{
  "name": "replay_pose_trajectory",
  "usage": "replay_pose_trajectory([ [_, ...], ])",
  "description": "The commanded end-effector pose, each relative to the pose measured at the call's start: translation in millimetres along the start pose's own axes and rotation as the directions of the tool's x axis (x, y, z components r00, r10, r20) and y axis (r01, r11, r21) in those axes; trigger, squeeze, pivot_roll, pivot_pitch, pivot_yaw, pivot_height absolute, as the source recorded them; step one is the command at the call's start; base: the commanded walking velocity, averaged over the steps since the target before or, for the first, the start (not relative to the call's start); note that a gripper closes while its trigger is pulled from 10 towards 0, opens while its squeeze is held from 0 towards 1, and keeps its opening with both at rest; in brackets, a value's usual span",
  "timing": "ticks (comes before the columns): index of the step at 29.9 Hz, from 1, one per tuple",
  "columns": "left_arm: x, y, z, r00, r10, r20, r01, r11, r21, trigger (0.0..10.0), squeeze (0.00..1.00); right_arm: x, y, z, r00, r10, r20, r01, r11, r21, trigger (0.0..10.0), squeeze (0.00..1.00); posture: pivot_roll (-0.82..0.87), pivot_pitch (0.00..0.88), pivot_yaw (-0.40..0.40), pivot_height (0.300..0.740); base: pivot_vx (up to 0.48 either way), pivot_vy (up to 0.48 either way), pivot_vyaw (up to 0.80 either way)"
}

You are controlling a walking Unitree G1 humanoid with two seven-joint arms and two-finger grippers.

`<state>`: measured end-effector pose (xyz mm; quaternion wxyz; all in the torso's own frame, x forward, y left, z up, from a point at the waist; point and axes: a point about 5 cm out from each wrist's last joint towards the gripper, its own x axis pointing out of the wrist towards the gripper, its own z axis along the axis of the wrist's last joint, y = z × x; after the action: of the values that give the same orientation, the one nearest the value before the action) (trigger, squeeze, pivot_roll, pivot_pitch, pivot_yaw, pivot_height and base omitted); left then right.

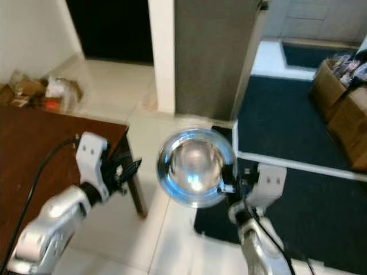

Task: Setting the table

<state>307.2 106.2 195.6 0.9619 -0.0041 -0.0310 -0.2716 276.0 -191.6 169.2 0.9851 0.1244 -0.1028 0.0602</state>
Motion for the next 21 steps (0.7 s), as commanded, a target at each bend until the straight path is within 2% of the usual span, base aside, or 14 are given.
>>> replay_pose_trajectory([
  [1, -5.4, 3.8, -10.4, 0.997, 0.053, -0.062, -0.053, 0.999, 0.008, 10.0, 0.0, 0.3, 12.6, 8.4, 0.996, 0.089, 0.031, -0.09, 0.996, 0.029, 10.0, 0.0, 0.01, 0.114, 0.092, 0.74, 0.0, 0.0, 0.8],
  [6, -5.9, 4.7, -13.0, 0.992, 0.103, -0.075, -0.103, 0.995, 0.002, 10.0, 0.0, 1.8, 23.7, 17.3, 0.986, 0.159, 0.054, -0.162, 0.986, 0.047, 10.0, 0.0, 0.01, 0.115, 0.093, 0.74, 0.0, 0.0, 0.8],
  [10, -5.0, 5.2, -9.7, 0.988, 0.133, -0.073, -0.133, 0.991, 0.0, 10.0, 0.0, 4.9, 41.7, 31.9, 0.963, 0.249, 0.107, -0.259, 0.961, 0.097, 10.0, 0.0, 0.01, 0.116, 0.094, 0.74, 0.0, 0.0, 0.8],
  [12, -5.0, 5.2, -9.7, 0.988, 0.133, -0.073, -0.133, 0.991, 0.0, 10.0, 0.0, 4.9, 41.7, 31.9, 0.963, 0.249, 0.107, -0.259, 0.961, 0.097, 10.0, 0.0, 0.01, 0.116, 0.094, 0.74, 0.0, 0.0, 0.8],
  [16, -3.8, 8.6, -6.2, 0.983, 0.165, -0.076, -0.165, 0.986, 0.011, 10.0, 0.0, 6.9, 58.0, 47.6, 0.928, 0.333, 0.167, -0.359, 0.92, 0.16, 10.0, 0.0, 0.01, 0.116, 0.094, 0.74, 0.0, 0.0, 0.8],
  [21, -3.1, 11.4, -4.8, 0.976, 0.201, -0.085, -0.2, 0.98, 0.018, 10.0, 0.0, 7.0, 63.4, 53.8, 0.911, 0.363, 0.194, -0.4, 0.892, 0.211, 10.0, 0.0, 0.02, 0.124, 0.099, 0.74, 0.0, 0.0, 0.8],
])
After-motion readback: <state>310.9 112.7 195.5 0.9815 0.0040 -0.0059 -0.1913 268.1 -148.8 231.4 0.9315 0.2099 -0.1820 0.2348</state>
